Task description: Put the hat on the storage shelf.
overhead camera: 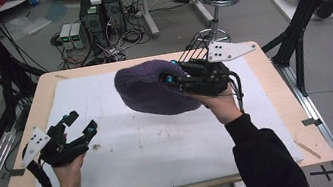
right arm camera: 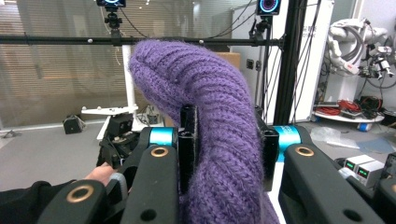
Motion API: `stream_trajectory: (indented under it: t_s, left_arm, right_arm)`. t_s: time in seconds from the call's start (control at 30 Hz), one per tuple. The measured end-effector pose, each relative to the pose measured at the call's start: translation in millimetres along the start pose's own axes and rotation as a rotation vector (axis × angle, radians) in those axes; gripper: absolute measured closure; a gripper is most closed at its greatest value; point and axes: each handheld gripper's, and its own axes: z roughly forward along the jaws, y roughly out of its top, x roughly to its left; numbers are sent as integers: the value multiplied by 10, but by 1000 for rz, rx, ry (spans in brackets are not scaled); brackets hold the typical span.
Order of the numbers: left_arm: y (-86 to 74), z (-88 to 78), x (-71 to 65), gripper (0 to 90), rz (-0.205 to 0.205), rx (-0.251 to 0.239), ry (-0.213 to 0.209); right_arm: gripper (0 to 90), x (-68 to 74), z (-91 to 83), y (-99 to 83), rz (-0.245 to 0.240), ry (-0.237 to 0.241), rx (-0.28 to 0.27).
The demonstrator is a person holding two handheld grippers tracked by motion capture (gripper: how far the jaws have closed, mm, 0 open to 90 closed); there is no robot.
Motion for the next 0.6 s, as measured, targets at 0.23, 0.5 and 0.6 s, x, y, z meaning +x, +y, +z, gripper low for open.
stream_trajectory:
  t_s: [0.23,0.5,0.6]
  left_arm:
    - [51,110,-53,206,22,6,-60]
    - [117,215,-134,231,47,-9,-132]
    - [117,280,-176,239,65,0,-176]
  right_arm:
    - [701,70,149,-17,-2,27,4]
    - [718,159,265,6,16,93,-34]
    - [726,178,287,2,34,113,-39]
